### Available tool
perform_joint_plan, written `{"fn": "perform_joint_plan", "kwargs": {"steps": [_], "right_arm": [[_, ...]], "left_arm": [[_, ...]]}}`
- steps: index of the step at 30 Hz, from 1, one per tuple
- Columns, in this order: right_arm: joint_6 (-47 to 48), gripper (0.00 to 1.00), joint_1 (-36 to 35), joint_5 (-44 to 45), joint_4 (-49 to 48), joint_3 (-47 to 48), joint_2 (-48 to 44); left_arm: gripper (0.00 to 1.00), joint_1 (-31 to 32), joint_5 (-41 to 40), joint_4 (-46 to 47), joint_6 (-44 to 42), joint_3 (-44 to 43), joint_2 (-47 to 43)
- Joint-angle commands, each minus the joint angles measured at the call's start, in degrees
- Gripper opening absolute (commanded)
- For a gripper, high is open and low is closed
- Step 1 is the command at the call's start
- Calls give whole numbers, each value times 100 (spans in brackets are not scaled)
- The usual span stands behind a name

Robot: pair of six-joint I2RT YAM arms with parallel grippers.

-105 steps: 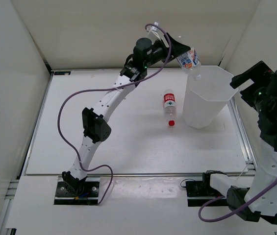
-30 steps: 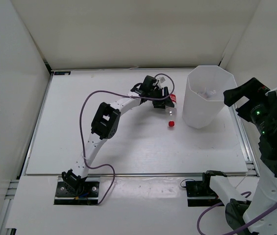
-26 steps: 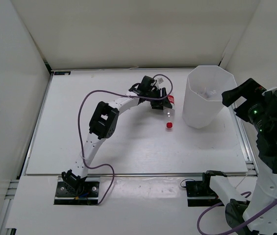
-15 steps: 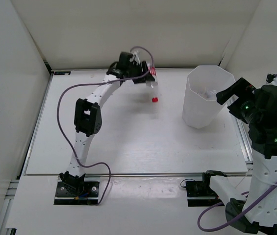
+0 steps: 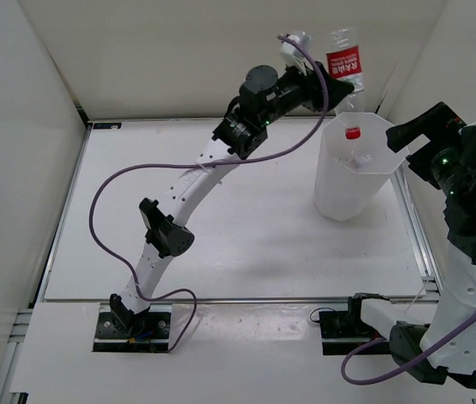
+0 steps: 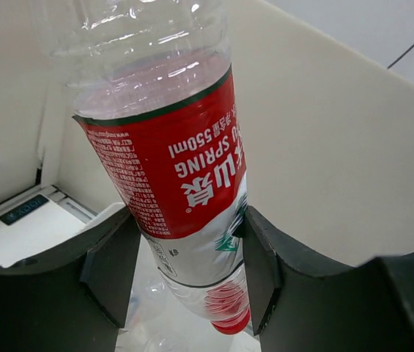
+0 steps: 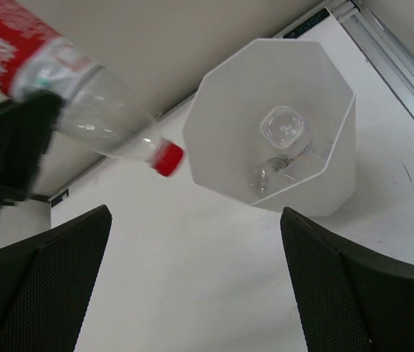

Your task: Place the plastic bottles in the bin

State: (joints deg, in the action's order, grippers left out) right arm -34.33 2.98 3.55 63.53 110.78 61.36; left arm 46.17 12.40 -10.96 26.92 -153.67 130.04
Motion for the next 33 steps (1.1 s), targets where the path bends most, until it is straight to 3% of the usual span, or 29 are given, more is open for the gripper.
{"fn": "perform_joint_plan", "kwargs": {"steps": [1, 4, 7, 8, 13, 19, 20, 24, 26, 32, 33], "right_arm": [[75, 100, 9, -100, 238, 444, 34], [146, 100, 9, 23, 344, 444, -97], [198, 100, 9, 75, 345, 277, -150], [198, 100, 9, 75, 345, 225, -151], [110, 100, 9, 312, 397, 172, -98], [-57, 100, 9, 252, 966, 162, 514], [-57, 100, 9, 42, 1082, 233, 639], [153, 100, 9, -538, 1189, 357, 1096], [530, 100, 9, -1696, 656, 7, 1228], [646, 100, 9, -2078, 486, -179, 1300], [707, 100, 9, -2078, 224, -249, 1099]], "left_arm": [[56, -47, -247, 121, -65, 64, 346], [61, 94, -177, 121, 85, 196, 495], [97, 146, -54, 121, 209, 249, 619], [100, 146, 16, 121, 209, 328, 619], [100, 146, -150, 121, -63, 582, 49], [100, -196, -781, -1012, -854, 1837, -1522], [100, -292, -1218, -1013, -916, 2710, -1847], [100, -486, -2109, -1180, -1267, 4632, -3638], [100, -626, -2817, -1398, -1268, 5491, -4133], [100, -627, -4594, -1708, -1742, 6699, -5392], [100, -627, -5433, -1708, -1803, 6935, -5462]]}}
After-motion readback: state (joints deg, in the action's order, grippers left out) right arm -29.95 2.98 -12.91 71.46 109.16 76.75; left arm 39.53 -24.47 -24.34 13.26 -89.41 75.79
